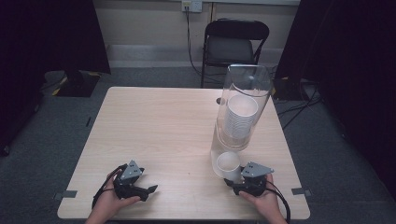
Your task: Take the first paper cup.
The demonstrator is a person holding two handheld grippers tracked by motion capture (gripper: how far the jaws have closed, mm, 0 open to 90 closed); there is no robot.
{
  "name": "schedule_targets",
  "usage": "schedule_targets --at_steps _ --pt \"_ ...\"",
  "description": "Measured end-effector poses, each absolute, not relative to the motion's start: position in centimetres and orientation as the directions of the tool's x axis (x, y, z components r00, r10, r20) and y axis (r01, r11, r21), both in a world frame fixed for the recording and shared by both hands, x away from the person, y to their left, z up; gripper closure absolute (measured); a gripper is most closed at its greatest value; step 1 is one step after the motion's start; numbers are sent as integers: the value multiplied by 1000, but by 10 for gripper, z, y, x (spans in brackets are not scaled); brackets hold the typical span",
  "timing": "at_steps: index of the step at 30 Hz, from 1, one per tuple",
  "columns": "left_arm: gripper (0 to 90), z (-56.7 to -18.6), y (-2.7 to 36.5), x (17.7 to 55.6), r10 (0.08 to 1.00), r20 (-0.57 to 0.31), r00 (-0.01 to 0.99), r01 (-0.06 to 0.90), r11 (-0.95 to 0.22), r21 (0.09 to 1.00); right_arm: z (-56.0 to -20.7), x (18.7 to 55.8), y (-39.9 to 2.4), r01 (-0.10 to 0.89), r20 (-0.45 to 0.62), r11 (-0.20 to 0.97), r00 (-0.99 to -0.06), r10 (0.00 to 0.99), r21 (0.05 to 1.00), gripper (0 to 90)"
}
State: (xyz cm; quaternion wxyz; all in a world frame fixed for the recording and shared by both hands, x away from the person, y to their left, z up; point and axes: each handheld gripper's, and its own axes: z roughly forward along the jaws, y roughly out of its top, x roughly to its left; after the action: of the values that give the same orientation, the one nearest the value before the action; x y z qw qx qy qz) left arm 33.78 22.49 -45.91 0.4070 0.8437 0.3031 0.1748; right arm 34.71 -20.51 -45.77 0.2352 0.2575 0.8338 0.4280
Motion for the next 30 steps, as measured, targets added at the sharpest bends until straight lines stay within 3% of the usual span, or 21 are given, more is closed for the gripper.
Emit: schedule_targets --at_steps 9,12,20,30 --pt "191 -443 220 338 659 -60 750 401 -380 834 -457 346 -192 211 -157 510 -795 586 834 353" --pt "264 -433 211 338 644 -95 759 404 -351 845 -457 346 -178 189 -162 520 -816 556 833 353" --pt "347 -409 187 338 599 -177 781 397 -258 881 -453 348 -149 110 -206 535 -844 496 837 351" --pt "391 -383 161 354 601 -269 753 478 -218 851 -453 352 -133 76 -212 529 -861 462 845 350"
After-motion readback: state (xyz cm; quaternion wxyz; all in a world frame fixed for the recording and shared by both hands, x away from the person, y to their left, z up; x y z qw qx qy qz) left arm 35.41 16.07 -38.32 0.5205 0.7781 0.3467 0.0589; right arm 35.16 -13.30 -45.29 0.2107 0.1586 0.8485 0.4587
